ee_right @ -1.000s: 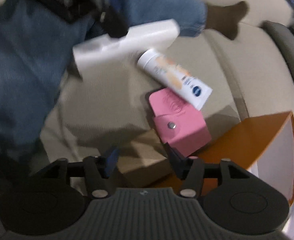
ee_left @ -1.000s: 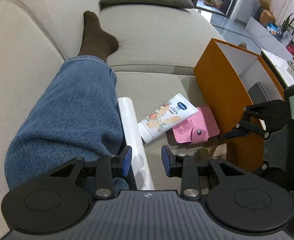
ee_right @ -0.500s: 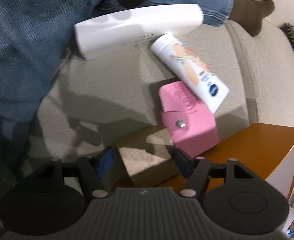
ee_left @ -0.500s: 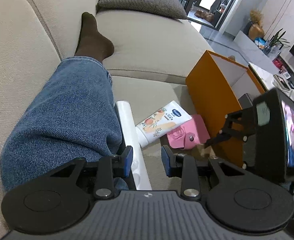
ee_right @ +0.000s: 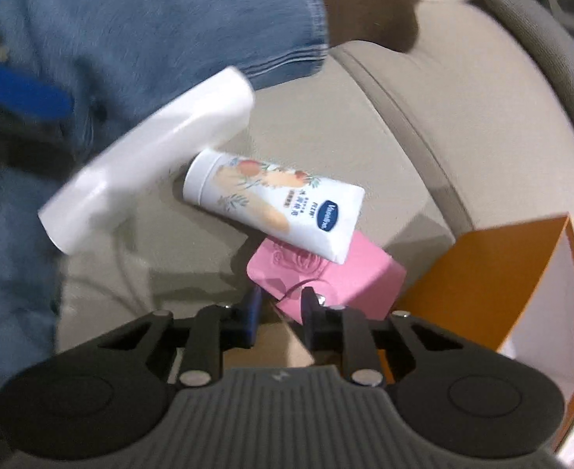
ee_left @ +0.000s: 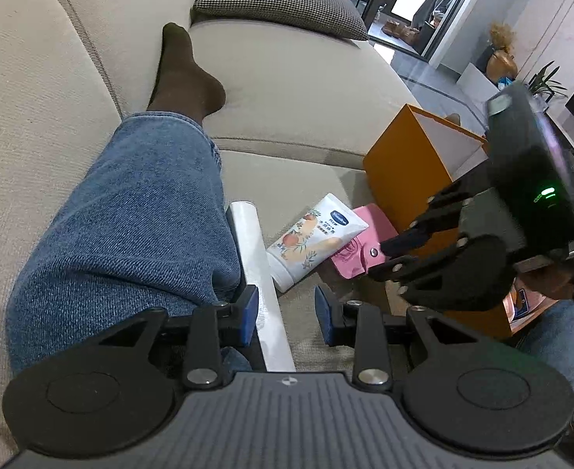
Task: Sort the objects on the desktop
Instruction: 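Position the right tool fingers around the small brown cardboard box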
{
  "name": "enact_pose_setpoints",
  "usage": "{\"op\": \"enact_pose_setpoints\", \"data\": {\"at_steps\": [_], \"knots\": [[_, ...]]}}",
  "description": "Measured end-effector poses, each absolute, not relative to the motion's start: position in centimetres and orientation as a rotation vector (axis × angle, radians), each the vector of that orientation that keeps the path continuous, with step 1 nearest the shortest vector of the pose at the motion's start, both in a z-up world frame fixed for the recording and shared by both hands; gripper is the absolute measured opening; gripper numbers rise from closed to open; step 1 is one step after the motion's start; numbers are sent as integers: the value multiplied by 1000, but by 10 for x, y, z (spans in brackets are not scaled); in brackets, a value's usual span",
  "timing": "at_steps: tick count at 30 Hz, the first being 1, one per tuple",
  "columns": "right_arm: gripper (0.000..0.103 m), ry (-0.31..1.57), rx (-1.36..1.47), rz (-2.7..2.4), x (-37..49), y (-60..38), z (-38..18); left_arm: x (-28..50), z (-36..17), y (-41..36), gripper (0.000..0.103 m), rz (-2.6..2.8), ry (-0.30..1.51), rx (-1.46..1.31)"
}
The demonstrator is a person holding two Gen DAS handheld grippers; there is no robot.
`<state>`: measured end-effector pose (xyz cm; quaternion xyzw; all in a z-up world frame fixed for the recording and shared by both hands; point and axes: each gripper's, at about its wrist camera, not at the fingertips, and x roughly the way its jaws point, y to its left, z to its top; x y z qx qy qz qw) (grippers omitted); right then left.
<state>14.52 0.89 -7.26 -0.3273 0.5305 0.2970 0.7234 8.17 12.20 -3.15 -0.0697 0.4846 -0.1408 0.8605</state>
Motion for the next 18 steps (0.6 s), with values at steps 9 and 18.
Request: {"op": "enact_pose_setpoints", "data": {"at_steps": [9,18], "knots": [[42,1096,-821,748,98,-1,-62,80,-30,112,37,-303,1031,-119],[57,987,-1134,718,71,7,-106,75,-28,112,37,-302,1026,-130]]}}
